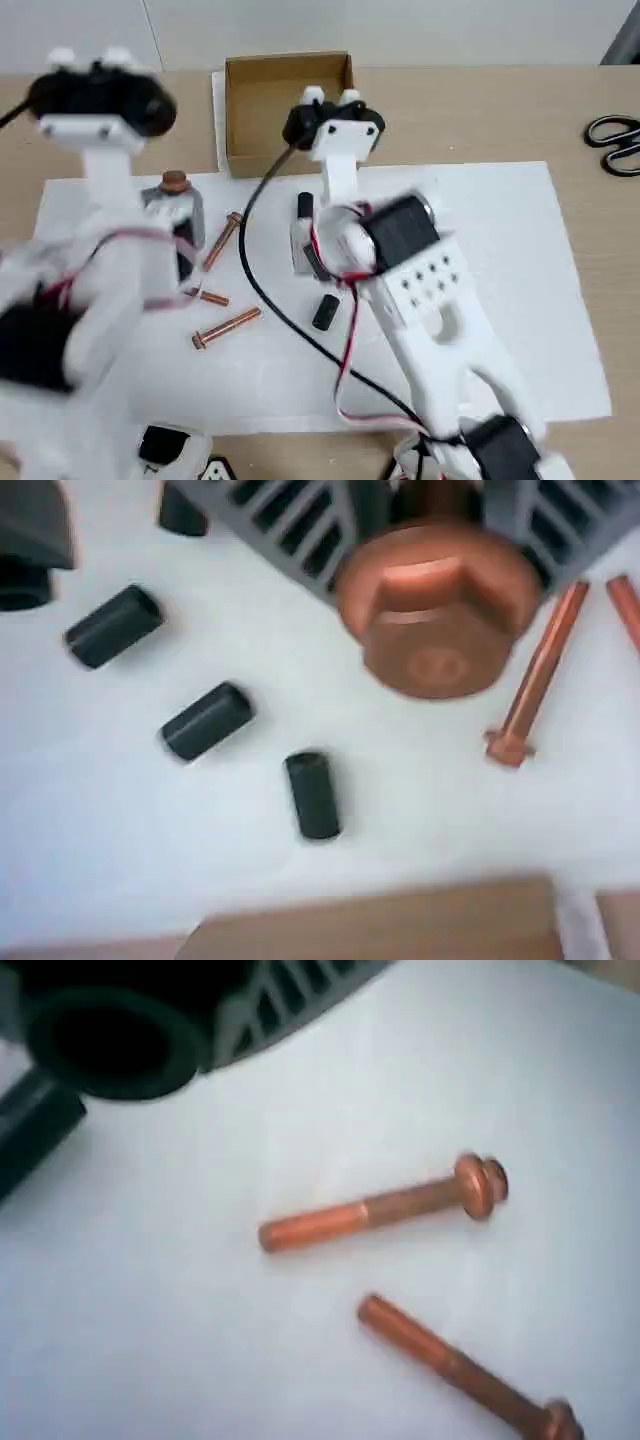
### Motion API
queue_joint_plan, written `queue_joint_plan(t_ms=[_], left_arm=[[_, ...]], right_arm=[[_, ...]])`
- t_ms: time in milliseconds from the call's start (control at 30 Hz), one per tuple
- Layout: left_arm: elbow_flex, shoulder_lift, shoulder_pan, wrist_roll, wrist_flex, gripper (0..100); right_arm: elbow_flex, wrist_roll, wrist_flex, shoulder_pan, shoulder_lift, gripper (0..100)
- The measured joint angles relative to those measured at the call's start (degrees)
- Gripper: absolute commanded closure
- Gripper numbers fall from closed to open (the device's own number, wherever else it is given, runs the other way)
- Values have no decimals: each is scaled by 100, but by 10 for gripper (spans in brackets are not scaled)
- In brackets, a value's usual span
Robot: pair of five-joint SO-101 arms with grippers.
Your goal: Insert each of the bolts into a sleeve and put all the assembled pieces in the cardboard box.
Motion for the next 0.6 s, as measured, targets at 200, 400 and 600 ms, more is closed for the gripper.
queue_joint_plan(t_ms=[200, 400, 600], left_arm=[[237, -932, 44, 26, 0, 995], [1407, -1679, 44, 1275, 0, 995], [2734, -2804, 44, 1767, -563, 995]], right_arm=[[1046, 185, -167, -44, -1046, 991], [2004, 308, -747, -457, -2092, 991], [3262, 835, -1890, -721, -3402, 994]])
